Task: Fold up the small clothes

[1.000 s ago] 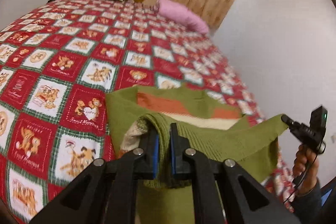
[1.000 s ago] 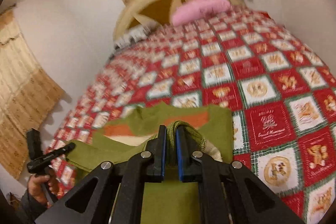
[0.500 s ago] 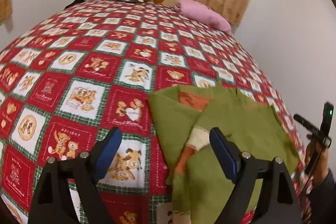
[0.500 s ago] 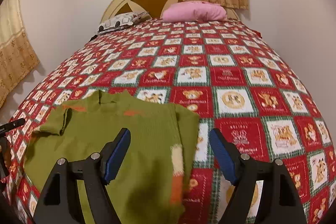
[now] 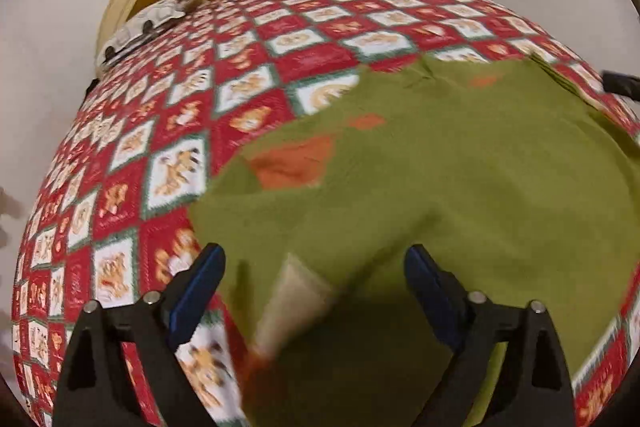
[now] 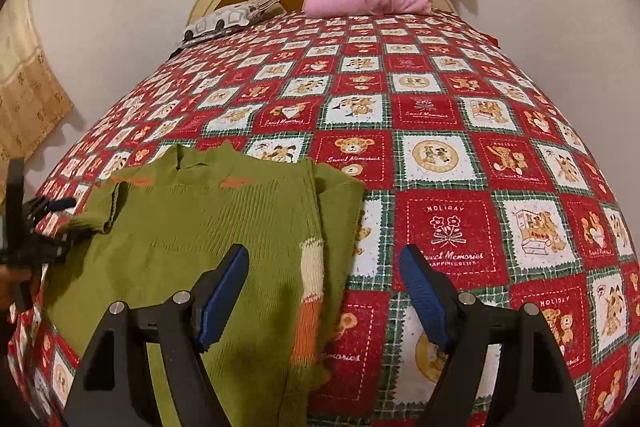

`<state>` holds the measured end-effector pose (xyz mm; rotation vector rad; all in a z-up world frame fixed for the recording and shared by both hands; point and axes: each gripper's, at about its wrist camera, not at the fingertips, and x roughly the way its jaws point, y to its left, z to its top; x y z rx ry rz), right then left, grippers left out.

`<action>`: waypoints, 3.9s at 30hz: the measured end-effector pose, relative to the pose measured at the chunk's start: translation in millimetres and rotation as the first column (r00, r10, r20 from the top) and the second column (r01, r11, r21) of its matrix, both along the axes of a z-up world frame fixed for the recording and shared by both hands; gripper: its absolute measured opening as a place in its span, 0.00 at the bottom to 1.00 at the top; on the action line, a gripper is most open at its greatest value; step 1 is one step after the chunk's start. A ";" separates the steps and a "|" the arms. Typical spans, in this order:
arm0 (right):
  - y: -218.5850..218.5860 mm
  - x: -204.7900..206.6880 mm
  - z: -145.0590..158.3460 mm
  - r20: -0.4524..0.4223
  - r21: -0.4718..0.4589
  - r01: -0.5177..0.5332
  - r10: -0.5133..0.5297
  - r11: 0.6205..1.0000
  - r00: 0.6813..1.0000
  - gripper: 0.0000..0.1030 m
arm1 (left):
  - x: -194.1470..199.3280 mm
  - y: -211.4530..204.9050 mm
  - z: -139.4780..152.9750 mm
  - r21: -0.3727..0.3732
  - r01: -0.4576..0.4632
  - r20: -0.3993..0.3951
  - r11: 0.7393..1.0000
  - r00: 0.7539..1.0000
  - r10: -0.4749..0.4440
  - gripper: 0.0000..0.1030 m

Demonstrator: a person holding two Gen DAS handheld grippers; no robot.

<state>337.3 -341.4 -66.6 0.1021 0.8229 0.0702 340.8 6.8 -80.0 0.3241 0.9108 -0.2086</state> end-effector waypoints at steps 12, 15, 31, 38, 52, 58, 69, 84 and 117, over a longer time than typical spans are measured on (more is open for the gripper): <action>6.6 42.7 -2.0 -0.054 0.079 -0.052 0.056 0.996 0.997 0.49 | 7.7 37.8 -3.1 -0.232 -0.061 -0.045 0.971 0.998 0.052 0.33; 17.6 60.0 -9.4 -0.087 0.041 -0.044 0.047 0.998 0.995 0.54 | 13.3 35.5 -3.6 -0.241 -0.075 -0.044 0.968 0.997 0.067 0.55; 28.8 71.7 28.3 0.061 -0.095 -0.030 0.036 0.995 0.998 0.03 | 22.6 73.1 29.5 -0.428 -0.095 0.013 0.899 0.994 0.112 0.09; 30.0 107.4 -17.6 -0.079 -0.102 -0.003 -0.005 0.995 0.997 0.03 | 49.9 74.0 -12.5 -0.402 -0.174 -0.100 0.899 0.984 0.146 0.10; 37.5 15.7 8.6 -0.004 -0.141 -0.069 0.069 0.988 0.998 0.42 | -12.7 110.3 18.3 -0.447 -0.276 0.019 0.851 0.948 0.318 0.79; 67.5 -33.1 -11.8 -0.038 -0.089 -0.177 0.174 0.980 0.984 0.43 | -56.7 82.7 15.0 -0.479 -0.196 0.017 0.856 0.972 0.233 0.90; 60.2 -62.1 -47.7 -0.051 -0.163 -0.113 0.107 0.980 0.993 0.43 | -69.9 67.8 -37.5 -0.369 -0.242 -0.076 0.897 0.970 0.230 0.97; 77.7 -11.4 -38.6 -0.045 -0.148 -0.028 0.021 0.989 0.999 0.48 | -68.1 72.6 -44.9 -0.418 -0.271 -0.120 0.867 0.963 0.242 1.00; 85.0 -79.2 -30.6 0.010 -0.171 -0.001 0.003 0.985 1.000 0.57 | -81.9 75.4 -45.0 -0.417 -0.270 -0.125 0.868 0.963 0.240 1.00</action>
